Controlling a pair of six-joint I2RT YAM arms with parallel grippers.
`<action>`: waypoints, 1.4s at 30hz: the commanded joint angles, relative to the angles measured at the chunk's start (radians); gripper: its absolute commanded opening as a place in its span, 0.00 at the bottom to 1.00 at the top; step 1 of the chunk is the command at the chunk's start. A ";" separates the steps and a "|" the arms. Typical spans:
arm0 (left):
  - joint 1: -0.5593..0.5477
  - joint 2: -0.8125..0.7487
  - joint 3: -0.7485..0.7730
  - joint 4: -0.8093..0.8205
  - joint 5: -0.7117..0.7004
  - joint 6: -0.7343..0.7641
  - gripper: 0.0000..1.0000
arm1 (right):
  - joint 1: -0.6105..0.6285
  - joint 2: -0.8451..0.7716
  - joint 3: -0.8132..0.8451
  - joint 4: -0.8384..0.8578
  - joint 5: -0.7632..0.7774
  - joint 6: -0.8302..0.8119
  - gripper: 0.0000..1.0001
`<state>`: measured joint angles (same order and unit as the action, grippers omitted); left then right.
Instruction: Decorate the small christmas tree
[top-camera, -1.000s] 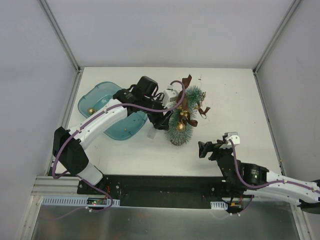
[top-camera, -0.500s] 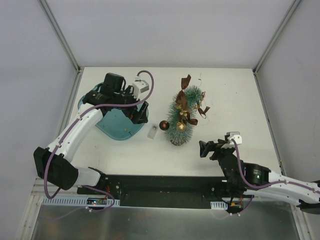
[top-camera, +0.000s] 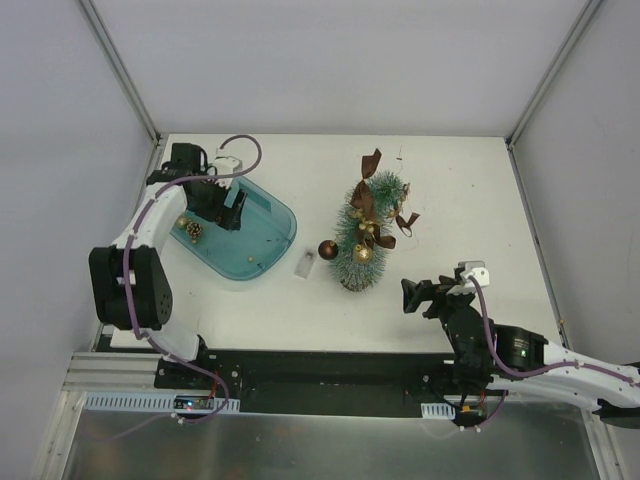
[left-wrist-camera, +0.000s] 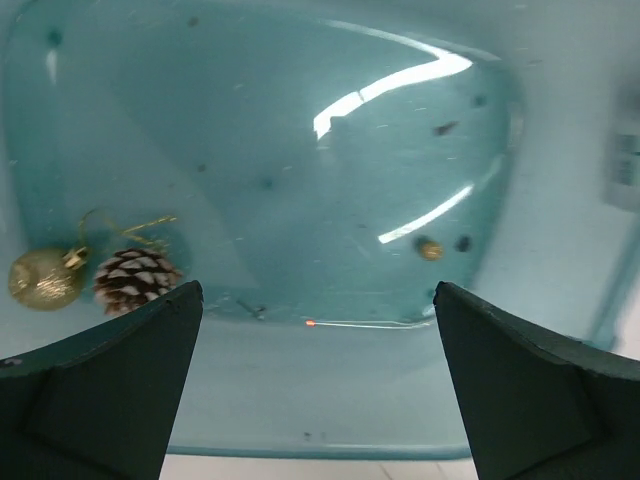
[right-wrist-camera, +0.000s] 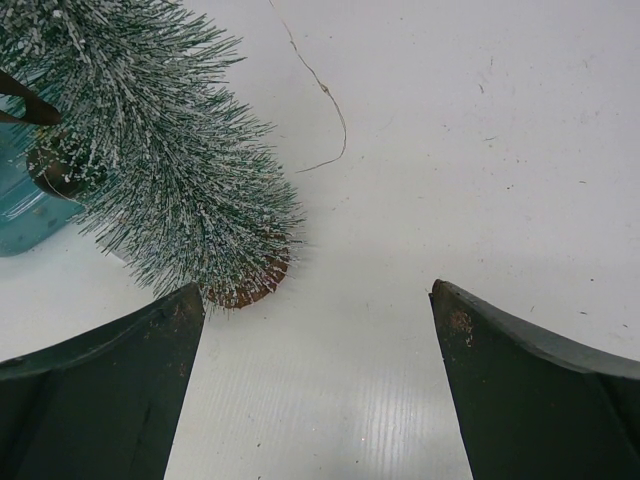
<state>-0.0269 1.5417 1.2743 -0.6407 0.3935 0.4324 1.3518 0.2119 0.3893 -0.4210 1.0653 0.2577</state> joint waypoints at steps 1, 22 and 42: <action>0.079 0.116 0.060 0.053 -0.177 0.077 0.98 | -0.002 -0.008 0.031 0.010 0.013 -0.020 0.98; 0.148 0.322 0.076 0.122 -0.340 0.108 0.65 | -0.002 -0.022 0.025 0.048 0.002 -0.090 0.98; 0.101 0.189 0.088 -0.014 -0.164 0.033 0.12 | 0.000 -0.011 0.040 0.045 0.007 -0.095 0.98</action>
<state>0.1135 1.8450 1.3121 -0.5495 0.1158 0.5159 1.3518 0.2028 0.3893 -0.4004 1.0588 0.1879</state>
